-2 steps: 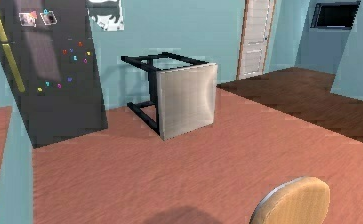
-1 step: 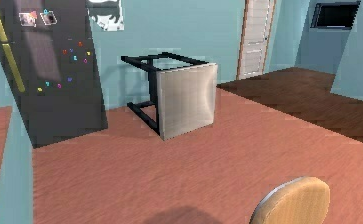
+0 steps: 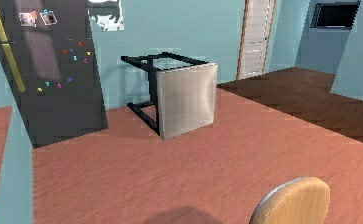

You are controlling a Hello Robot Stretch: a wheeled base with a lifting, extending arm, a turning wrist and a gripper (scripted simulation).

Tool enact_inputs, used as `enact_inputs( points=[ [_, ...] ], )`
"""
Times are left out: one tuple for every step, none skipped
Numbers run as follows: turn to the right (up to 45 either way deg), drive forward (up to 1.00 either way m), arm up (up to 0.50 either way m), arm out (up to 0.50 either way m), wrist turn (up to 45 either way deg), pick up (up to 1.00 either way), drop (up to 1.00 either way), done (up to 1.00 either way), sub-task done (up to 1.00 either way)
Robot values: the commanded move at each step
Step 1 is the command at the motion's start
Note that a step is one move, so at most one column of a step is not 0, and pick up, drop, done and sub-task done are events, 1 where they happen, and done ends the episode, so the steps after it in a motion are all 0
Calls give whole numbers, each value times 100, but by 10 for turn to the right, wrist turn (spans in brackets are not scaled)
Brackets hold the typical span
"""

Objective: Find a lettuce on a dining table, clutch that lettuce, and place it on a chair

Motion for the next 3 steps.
enact_inputs(
  points=[
    [0, 0, 0, 26, 0, 0, 0, 0, 0],
    [0, 0, 0, 0, 450, 0, 0, 0, 0],
    [0, 0, 0, 0, 450, 0, 0, 0, 0]
  ],
)
